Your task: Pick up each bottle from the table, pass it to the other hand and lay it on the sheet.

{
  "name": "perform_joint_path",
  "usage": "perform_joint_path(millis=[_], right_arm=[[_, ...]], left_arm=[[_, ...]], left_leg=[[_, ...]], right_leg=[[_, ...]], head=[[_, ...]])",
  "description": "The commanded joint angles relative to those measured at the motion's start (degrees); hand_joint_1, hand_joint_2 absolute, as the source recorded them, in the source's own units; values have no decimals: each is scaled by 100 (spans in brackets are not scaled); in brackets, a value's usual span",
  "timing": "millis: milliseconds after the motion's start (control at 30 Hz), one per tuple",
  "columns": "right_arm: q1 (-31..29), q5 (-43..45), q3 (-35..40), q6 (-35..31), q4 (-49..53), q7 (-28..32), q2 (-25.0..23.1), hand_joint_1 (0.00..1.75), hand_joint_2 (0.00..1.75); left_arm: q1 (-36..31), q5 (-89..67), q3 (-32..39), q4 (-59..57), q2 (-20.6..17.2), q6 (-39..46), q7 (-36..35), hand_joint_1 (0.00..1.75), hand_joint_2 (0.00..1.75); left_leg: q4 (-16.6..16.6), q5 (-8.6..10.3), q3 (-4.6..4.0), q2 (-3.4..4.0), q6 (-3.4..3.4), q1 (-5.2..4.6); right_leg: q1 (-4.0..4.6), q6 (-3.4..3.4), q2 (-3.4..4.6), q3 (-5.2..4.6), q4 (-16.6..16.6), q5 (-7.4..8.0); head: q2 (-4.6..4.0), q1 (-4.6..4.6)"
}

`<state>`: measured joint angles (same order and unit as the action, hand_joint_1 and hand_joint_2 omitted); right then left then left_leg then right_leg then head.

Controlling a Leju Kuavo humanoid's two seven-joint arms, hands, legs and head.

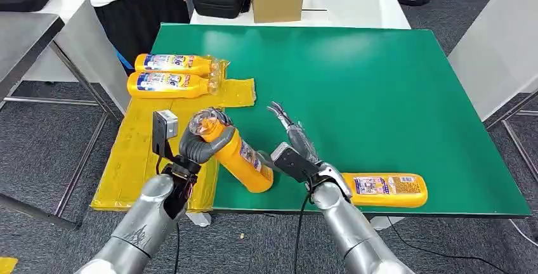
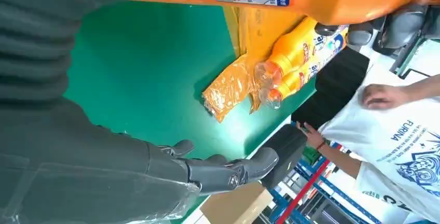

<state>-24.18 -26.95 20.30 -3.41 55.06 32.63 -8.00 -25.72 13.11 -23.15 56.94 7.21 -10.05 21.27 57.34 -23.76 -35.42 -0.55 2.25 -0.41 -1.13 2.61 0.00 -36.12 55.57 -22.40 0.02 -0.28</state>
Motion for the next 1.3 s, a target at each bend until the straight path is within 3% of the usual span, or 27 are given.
perform_joint_path(millis=[33, 200, 433, 533, 867, 1067, 1300], right_arm=[[-109, 17, -128, 0, -83, 3, -14, 0, 0], [-130, 44, -101, 36, -145, 30, -35, 0, 0], [-278, 335, -221, 112, -393, 141, -108, 0, 0], [-447, 498, -330, 130, -740, 162, -151, 0, 0], [-632, 558, -390, 75, -1151, 227, -186, 0, 0], [-443, 597, -490, 22, -951, 220, -45, 0, 0], [-162, 514, -1041, 63, -156, 15, 299, 0, 0]], left_arm=[[-124, -25, 109, -239, -37, 36, -51, 175, 175], [-82, -113, 314, -86, -28, 443, 125, 175, 175], [-209, -1799, 717, 899, -36, 2915, 917, 175, 175], [-254, -2133, 770, 1434, -2, 3151, 967, 175, 175], [-422, -2127, 593, 1625, 120, 3533, 1273, 175, 175], [-501, -3440, 78, 1213, -189, 3922, 884, 175, 175], [-432, -6532, -352, 529, -759, 3441, -653, 175, 175]], left_leg=[[2, -15, 30, 8, -13, 9], [-1, -7, 16, 8, -9, 5], [10, -18, 24, 11, -15, 12], [11, -11, 11, 9, -15, 11], [10, -8, 12, -2, -16, 10], [0, -5, 23, -8, -15, 7], [-8, -7, 38, -3, -15, 3]], right_leg=[[10, -12, 4, 31, -2, -12], [6, -8, 5, 16, -4, -4], [13, -14, 5, 25, 6, -14], [12, -10, 4, 12, 7, -10], [10, -11, -3, 17, 6, -10], [8, -10, -10, 27, -2, -10], [4, -10, -7, 38, -6, -12]], head=[[0, 2], [0, 2], [0, 0], [0, 2], [0, 0], [0, 0], [0, 2]])
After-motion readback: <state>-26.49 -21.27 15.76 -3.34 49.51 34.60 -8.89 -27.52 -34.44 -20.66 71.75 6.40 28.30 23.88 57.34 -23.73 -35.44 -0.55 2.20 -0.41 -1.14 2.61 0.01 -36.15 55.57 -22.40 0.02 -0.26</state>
